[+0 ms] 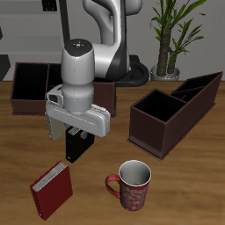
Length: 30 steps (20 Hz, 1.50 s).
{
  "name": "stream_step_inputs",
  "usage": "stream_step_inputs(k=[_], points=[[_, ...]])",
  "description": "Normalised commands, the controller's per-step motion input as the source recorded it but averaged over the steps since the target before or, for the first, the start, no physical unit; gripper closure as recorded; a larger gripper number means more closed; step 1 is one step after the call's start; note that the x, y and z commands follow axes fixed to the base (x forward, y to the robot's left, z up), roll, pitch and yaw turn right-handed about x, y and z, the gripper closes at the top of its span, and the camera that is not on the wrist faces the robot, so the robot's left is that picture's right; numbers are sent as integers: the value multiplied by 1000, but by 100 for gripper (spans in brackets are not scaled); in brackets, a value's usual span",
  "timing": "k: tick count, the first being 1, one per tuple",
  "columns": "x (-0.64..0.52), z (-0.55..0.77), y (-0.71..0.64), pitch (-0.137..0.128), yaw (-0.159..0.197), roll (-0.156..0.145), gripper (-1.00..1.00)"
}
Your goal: Place the black book into the back desk caddy's right compartment
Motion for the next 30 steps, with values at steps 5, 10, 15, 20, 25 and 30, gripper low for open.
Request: stream_step_inputs(k=[5, 10, 15, 20, 25, 30], points=[[-352, 595, -64, -38, 90, -14, 100], [-491, 611, -36, -30, 85, -6, 100], [-539, 470, -4, -18, 80, -1, 100], [-448, 317, 26, -16, 60, 6, 100], [-706, 433, 141, -54, 75, 26, 100], [-513, 190, 91, -22, 53, 29, 100]])
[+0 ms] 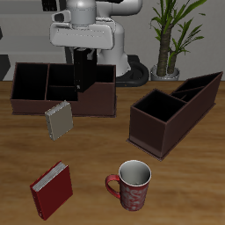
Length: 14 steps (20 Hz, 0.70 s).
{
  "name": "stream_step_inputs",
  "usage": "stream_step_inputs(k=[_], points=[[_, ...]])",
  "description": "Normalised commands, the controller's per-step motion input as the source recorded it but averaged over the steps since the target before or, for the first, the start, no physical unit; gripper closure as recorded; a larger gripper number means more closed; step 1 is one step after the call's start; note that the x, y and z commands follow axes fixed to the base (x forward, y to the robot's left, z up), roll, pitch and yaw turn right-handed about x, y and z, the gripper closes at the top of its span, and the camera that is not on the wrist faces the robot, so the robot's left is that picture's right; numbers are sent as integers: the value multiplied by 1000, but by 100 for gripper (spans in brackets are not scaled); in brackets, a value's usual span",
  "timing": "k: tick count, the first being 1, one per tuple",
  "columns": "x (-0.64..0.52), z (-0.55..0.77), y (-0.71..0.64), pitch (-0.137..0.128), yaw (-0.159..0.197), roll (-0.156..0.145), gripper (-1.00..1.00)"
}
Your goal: Place the black book into the back desk caddy's right compartment
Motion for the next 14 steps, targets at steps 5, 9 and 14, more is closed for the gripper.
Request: stream_step_inputs(k=[5, 9, 14], points=[[-267, 56, 8, 6, 40, -2, 100], [-677, 273, -17, -22, 95, -28, 100], [-498, 180, 4, -2, 66, -23, 100]])
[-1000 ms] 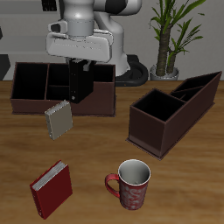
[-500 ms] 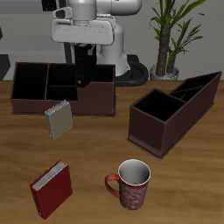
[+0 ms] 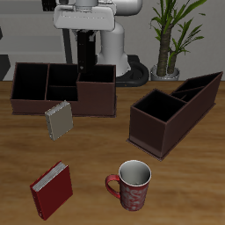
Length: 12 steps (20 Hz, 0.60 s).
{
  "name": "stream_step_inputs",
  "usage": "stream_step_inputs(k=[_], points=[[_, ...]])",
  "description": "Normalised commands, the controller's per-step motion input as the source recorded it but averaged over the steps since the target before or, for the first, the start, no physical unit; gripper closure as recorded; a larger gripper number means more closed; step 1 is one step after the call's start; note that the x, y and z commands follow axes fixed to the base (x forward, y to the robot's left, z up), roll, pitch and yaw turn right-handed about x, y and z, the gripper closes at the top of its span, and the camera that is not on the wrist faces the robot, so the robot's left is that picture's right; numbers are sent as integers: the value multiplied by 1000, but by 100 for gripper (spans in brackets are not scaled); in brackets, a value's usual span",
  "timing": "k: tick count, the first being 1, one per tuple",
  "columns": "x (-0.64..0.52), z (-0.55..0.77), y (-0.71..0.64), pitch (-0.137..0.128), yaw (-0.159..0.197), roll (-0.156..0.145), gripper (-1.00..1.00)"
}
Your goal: Place the black book into the back desk caddy's right compartment
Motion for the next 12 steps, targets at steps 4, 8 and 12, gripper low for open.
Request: stream_step_inputs(k=[4, 8, 12], points=[[-409, 135, 35, -2, 72, -20, 100], [-309, 37, 48, 20, 47, -20, 100], [-258, -53, 85, 30, 15, -15, 100]])
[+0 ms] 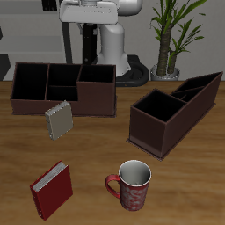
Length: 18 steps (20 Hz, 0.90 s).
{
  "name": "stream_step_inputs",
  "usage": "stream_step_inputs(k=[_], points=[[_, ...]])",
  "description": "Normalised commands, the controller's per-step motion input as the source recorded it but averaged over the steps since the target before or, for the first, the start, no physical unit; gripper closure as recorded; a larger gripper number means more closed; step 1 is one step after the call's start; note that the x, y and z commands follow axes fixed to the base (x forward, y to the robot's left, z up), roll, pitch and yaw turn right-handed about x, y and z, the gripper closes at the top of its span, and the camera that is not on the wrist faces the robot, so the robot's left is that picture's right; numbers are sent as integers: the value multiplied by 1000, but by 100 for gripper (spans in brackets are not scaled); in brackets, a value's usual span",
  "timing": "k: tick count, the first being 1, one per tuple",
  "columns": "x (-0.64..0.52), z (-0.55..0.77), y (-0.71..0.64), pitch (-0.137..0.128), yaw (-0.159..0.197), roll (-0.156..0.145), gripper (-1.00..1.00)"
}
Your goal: Place the black book into the back desk caddy's right compartment
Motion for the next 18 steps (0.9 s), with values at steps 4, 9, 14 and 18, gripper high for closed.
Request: stream_step_inputs(k=[4, 9, 14, 18], points=[[-230, -38, 174, 14, 28, 20, 100], [-221, -89, 215, 8, 41, 38, 100], [-82, -41, 137, 5, 11, 21, 100], [77, -79, 20, 22, 2, 4, 100]])
